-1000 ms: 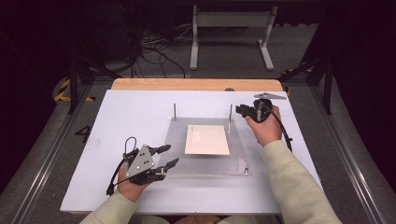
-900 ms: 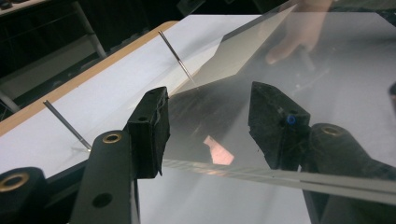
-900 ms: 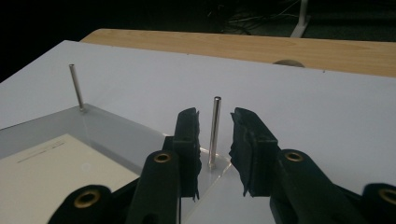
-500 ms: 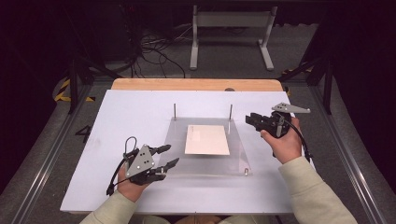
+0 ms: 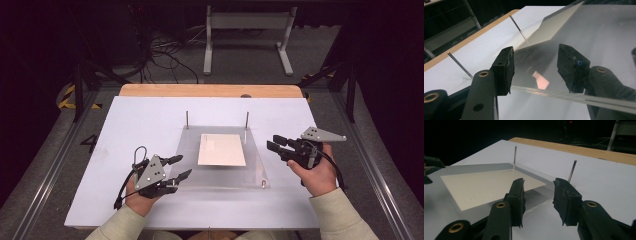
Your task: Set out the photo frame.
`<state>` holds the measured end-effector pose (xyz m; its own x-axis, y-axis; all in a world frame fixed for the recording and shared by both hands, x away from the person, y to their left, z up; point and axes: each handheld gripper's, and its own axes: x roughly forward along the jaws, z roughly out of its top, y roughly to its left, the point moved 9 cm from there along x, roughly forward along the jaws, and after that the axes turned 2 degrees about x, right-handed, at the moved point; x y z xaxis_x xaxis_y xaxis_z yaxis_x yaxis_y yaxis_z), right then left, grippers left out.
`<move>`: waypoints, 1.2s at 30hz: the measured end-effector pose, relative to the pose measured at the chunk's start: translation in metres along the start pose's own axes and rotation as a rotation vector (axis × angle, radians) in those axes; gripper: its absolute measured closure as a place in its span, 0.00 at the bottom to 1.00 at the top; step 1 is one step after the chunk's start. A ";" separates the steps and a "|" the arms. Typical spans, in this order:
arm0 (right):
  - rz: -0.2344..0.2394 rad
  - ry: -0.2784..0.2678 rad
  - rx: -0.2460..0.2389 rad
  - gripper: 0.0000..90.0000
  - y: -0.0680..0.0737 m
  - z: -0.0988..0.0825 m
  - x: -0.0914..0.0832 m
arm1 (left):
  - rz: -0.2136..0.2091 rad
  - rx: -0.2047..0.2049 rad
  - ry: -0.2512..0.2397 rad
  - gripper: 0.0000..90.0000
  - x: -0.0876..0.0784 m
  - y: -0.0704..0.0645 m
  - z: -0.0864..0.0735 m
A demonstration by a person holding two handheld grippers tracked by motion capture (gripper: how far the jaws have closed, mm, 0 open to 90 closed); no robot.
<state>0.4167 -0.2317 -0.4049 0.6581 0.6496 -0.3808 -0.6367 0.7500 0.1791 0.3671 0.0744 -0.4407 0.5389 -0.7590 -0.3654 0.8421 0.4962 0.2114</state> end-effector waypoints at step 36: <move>0.115 0.041 -0.177 0.41 0.034 -0.048 -0.022 | 0.006 0.003 0.009 0.52 0.000 0.000 0.000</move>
<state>0.3615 -0.2258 -0.4337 0.5626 0.7209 -0.4046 -0.7695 0.6355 0.0623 0.3670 0.0746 -0.4404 0.5439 -0.7523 -0.3719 0.8389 0.4995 0.2163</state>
